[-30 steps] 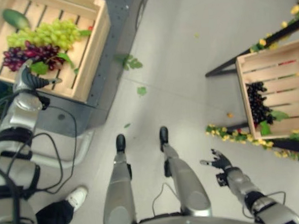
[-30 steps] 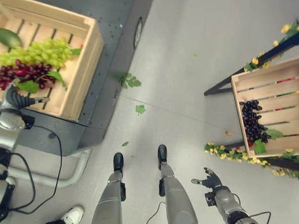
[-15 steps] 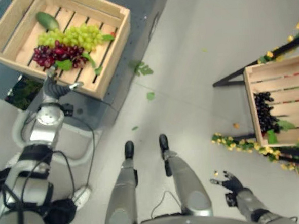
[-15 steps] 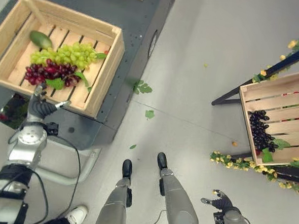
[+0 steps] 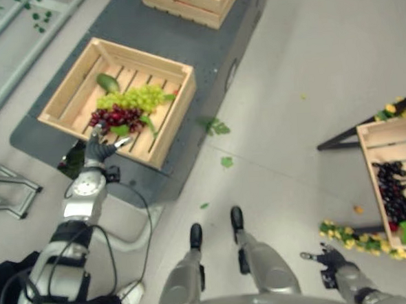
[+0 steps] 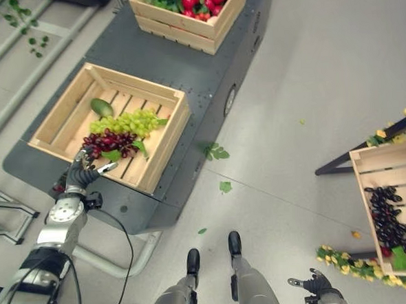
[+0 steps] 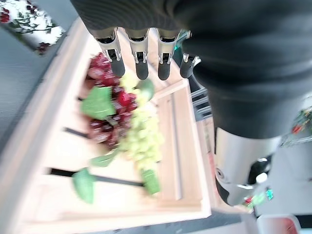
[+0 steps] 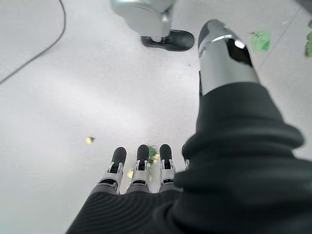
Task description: Pick up the fruits from the basket on one side to the basket on the other side
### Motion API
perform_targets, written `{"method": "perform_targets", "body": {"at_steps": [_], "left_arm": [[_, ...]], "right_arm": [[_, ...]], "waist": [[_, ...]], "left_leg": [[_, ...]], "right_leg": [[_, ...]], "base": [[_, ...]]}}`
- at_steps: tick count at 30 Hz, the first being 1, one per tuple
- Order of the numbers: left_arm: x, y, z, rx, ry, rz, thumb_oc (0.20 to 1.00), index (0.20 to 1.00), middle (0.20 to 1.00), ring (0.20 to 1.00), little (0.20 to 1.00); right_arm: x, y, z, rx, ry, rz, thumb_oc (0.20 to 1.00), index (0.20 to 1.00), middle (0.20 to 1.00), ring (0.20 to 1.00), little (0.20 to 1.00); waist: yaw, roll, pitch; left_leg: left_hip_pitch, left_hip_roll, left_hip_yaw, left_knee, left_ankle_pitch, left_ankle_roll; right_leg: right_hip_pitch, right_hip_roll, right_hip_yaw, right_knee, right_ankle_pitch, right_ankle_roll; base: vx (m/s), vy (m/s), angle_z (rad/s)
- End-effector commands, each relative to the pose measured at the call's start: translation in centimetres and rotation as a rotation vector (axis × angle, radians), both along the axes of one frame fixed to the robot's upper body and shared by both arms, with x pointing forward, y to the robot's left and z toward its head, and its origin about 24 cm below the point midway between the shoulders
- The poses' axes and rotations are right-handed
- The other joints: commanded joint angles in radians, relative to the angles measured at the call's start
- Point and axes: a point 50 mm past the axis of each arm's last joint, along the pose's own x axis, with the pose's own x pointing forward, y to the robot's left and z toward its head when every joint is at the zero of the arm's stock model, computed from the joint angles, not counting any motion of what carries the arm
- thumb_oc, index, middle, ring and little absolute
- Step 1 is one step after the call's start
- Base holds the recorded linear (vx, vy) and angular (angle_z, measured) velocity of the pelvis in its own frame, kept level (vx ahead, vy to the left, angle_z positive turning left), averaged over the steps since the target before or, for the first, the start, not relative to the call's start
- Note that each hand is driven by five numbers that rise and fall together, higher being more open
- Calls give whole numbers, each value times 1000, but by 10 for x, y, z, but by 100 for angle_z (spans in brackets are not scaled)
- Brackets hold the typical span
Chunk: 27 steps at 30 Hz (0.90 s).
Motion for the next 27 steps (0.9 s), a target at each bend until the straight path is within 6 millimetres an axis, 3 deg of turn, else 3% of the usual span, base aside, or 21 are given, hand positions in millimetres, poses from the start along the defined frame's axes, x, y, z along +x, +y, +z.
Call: {"method": "perform_targets", "body": {"at_steps": [1,3,4,5,6,7,8,9,13,16,19,26,27], "left_arm": [[16,-10,34,-80,-163,-28,1000,1000,1000,1000,1000],[16,-12,35,-88,-167,-40,1000,1000,1000,1000,1000],[17,-12,36,-86,-165,-45,1000,1000,1000,1000,1000],[17,-12,36,-86,-165,-46,1000,1000,1000,1000,1000],[18,-14,36,-83,-157,-54,1000,1000,1000,1000,1000],[17,-12,36,-76,-156,-49,1000,1000,1000,1000,1000],[15,-9,38,-64,-162,-34,1000,1000,1000,1000,1000],[15,-9,38,-65,-162,-34,1000,1000,1000,1000,1000],[15,-8,39,-50,-163,-26,1000,1000,1000,1000,1000],[12,-5,38,-41,-155,-24,1000,1000,1000,1000,1000],[12,-4,37,-20,-149,-21,1000,1000,1000,1000,1000],[15,-4,49,52,-172,-27,1000,1000,1000,1000,1000],[12,2,57,75,-197,-15,1000,1000,1000,1000,1000]], "right_arm": [[-9,-17,4,-65,43,17,1000,1000,1000,1000,1000],[-6,-19,6,-71,36,15,1000,1000,1000,1000,1000],[-4,-20,7,-79,35,8,1000,1000,1000,1000,1000],[-4,-20,7,-79,36,8,1000,1000,1000,1000,1000],[-3,-19,6,-73,33,0,1000,1000,1000,1000,1000],[-4,-17,5,-70,37,-1,1000,1000,1000,1000,1000],[-5,-16,4,-69,38,-1,1000,1000,1000,1000,1000],[-6,-17,4,-69,39,-1,1000,1000,1000,1000,1000],[-9,-16,3,-73,44,-21,1000,1000,1000,1000,1000],[-12,-14,1,-66,51,-28,1000,1000,1000,1000,1000],[-12,-12,0,-65,54,-23,1000,1000,1000,1000,1000],[-3,-1,-1,-36,24,-28,1000,1000,1000,1000,1000],[4,4,0,-22,-1,-25,1000,1000,1000,1000,1000]], "waist": [[-9,-25,10],[-4,-30,11],[-2,-49,6],[-1,-48,5],[7,-56,0],[15,-64,-6],[25,-62,-8],[26,-63,-6],[39,-44,0],[51,-33,-7],[48,-30,-15],[50,-43,-38],[56,-44,-35]], "left_leg": [[-69,-197,86,503,-45,-59],[-90,-198,99,525,-31,-71],[-163,-159,138,573,-39,-60],[-165,-158,139,576,-40,-60],[-192,-77,165,530,-63,-38],[-190,-58,167,478,-77,-25],[-190,-13,145,336,-51,-15],[-183,-14,146,329,-49,-15],[-193,108,146,85,107,-49],[-147,111,112,32,115,-52],[-130,112,123,18,107,-51],[-128,84,180,12,78,-23],[-117,80,206,0,65,-11]], "right_leg": [[-56,-30,9,96,-55,69],[-51,-43,5,100,-59,65],[-32,-66,1,106,-71,67],[-33,-65,1,107,-71,66],[-9,-63,11,115,-97,62],[0,-60,18,116,-107,60],[12,-40,27,123,-120,63],[15,-41,28,123,-121,63],[58,-23,18,115,-153,79],[88,-12,44,110,-171,90],[96,-15,58,103,-174,96],[75,-72,88,91,-156,135],[44,-87,87,119,-140,158]], "base": [[37,-59,42],[35,-55,58],[16,-55,45],[120,-76,35],[163,-28,14],[297,-13,0],[199,5,-7],[183,24,-2],[166,78,-4],[124,117,-10],[72,177,-37],[53,207,-21],[14,197,-45]]}}
